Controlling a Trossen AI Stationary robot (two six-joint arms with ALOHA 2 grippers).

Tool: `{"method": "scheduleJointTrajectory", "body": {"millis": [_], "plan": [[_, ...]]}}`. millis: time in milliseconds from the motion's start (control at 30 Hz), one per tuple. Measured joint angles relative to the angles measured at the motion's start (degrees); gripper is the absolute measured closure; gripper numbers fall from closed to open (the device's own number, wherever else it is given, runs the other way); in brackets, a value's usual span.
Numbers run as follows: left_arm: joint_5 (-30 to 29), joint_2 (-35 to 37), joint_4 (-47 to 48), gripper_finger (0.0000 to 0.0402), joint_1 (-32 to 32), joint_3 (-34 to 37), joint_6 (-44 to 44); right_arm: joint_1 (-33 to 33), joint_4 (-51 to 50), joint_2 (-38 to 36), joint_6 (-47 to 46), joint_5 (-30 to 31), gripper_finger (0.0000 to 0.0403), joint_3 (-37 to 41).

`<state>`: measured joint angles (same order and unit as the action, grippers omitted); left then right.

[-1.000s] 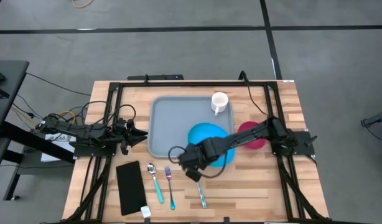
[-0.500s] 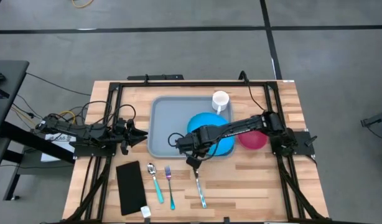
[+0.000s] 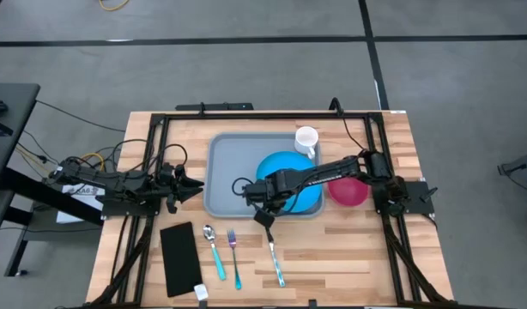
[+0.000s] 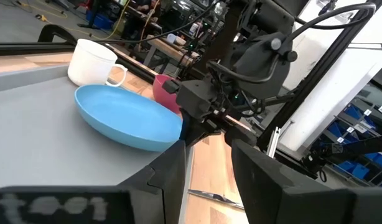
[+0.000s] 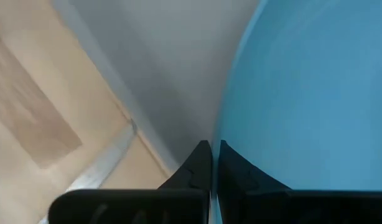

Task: Set up tray
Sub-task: Put the blue plate on the gray serving tray, then put the red bowl on top of the blue plate

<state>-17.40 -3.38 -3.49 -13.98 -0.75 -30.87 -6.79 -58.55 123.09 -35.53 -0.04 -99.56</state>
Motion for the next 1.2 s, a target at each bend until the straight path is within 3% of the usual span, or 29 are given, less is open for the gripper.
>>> {"method": "scheduleJointTrajectory", "body": {"millis": [367,900,1100,1200], "plan": [[-1.47,0.00,-0.06,0.0283,-0.02,0.02,0.70,1.71,2.48,0.00,0.15,-1.72,0.0393,0.53],[-1.36,-0.01,-0.08,0.0283,0.00,0.02,0.72,3.20,3.59,-0.46,0.04,-1.37,0.0240,-0.04],[-1.34,-0.02,-0.08,0.0283,-0.01,0.02,0.20,2.73,1.06,-8.12,0.06,-1.09,0.0214,-1.49],[-1.36,-0.02,-0.08,0.0283,0.00,0.02,-0.02,0.93,-2.67,-13.67,-1.37,1.98,0.0209,-0.59]]}}
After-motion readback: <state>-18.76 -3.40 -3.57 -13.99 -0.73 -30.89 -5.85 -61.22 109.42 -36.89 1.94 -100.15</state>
